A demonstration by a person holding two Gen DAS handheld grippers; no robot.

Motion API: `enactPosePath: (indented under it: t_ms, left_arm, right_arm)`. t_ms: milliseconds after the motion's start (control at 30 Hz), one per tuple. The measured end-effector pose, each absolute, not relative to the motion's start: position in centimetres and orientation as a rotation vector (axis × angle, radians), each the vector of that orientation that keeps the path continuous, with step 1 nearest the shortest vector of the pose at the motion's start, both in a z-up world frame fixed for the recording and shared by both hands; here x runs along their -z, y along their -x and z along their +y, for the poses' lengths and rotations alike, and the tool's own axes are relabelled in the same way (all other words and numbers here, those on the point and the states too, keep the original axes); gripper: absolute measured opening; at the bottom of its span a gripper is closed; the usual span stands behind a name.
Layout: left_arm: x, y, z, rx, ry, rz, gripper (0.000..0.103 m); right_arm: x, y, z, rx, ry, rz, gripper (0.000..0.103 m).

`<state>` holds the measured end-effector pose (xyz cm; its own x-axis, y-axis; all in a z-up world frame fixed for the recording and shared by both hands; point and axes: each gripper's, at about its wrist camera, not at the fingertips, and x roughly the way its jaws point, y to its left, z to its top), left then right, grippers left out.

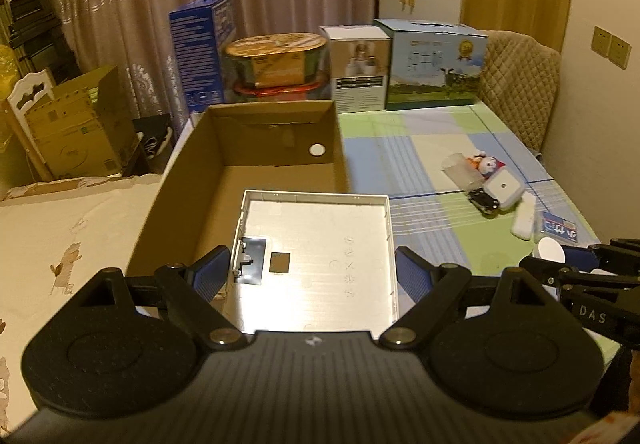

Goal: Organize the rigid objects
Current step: 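Carry the plate and jar over the cardboard box with both tools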

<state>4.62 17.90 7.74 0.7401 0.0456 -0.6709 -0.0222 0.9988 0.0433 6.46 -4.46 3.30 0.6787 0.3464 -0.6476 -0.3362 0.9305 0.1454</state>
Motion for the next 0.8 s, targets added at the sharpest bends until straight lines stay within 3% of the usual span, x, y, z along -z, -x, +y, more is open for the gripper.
enactPosePath:
  t_ms: [800]
  left_arm:
    - [-5.1,-9.2,25.9,-0.131,-0.063,0.817,0.085]
  right_arm:
    - [-4.6,-11.5,6.2,-0.584,-0.014,0.721,0.027]
